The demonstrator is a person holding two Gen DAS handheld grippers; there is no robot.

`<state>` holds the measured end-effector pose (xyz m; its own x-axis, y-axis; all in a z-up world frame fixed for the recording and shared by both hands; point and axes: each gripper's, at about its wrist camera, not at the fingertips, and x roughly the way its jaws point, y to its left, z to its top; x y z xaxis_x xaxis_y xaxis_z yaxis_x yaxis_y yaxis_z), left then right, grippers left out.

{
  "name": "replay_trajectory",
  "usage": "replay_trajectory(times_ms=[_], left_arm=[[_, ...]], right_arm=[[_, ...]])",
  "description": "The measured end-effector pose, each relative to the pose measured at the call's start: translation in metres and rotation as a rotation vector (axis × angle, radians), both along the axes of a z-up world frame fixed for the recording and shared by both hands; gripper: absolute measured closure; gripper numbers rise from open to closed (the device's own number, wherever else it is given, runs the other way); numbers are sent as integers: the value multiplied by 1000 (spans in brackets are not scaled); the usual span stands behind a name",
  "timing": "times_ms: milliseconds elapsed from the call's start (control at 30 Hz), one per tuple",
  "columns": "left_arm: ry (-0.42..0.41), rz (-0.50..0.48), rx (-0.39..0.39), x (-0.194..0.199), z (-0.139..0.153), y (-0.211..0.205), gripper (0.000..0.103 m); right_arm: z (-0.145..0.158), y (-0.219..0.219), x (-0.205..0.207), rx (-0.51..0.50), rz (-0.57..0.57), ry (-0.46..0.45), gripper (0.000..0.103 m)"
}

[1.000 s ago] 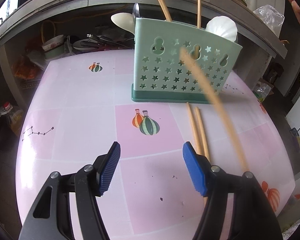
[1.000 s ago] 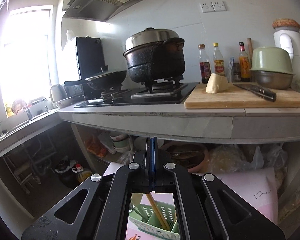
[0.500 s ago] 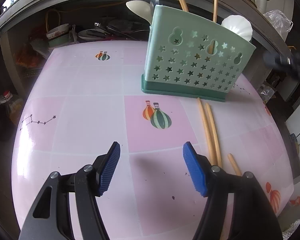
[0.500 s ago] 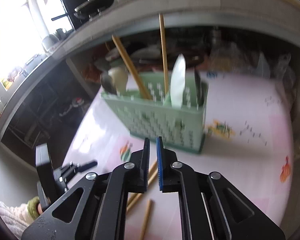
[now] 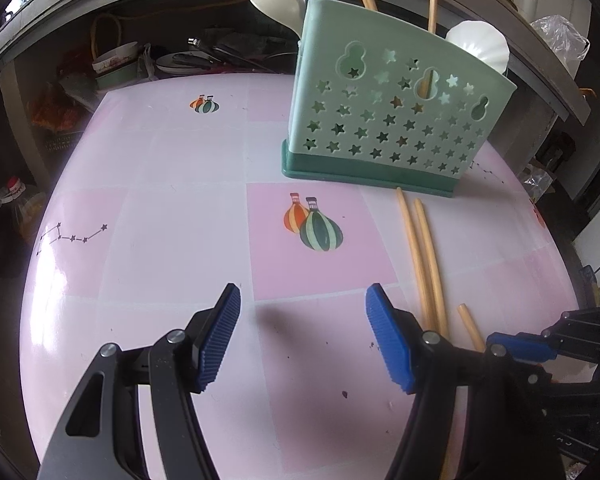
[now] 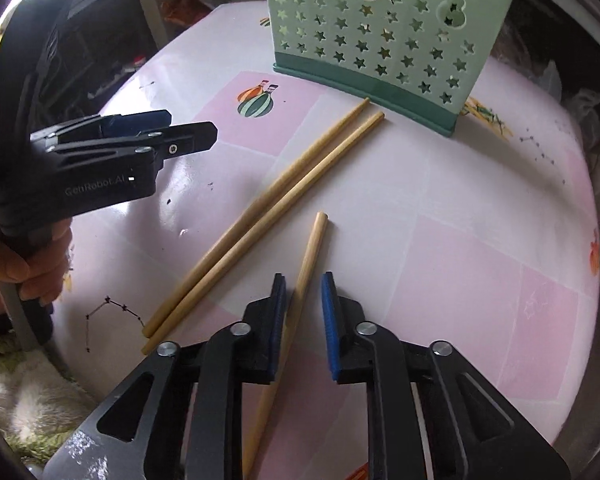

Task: Organize utensils
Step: 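Grasp a loose wooden chopstick on the table with the right tool, then lift the chopstick and carry it above the green holder with the right tool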

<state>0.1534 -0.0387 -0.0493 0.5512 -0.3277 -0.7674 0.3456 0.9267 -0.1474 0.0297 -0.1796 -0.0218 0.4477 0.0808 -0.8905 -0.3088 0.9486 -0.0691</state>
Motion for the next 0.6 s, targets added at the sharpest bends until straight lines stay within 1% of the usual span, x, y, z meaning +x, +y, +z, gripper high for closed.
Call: replay_trajectory(times_ms=[100, 167, 233, 267, 333, 467, 600], left_arm=[[-3, 4, -2, 0, 1, 0, 40], [-6, 5, -3, -1, 2, 1, 40], [-8, 7, -3, -2, 3, 2, 40], [-9, 8, -4, -3, 3, 3, 40], [-9, 10, -7, -3, 3, 3, 40], [-1, 13, -21, -2, 4, 3, 40], [-2, 12, -24, -3, 5, 3, 40]], right_arm=[[1, -2, 1, 11, -13, -2, 97], [4, -12, 3, 59, -38, 10, 97], [15, -23, 5, 104, -63, -2, 99], [24, -28, 7, 116, -74, -26, 99], [49, -36, 9, 148, -89, -92, 99], [108, -45, 20, 196, -98, -279, 99], [164, -46, 39, 270, -82, -450, 99]])
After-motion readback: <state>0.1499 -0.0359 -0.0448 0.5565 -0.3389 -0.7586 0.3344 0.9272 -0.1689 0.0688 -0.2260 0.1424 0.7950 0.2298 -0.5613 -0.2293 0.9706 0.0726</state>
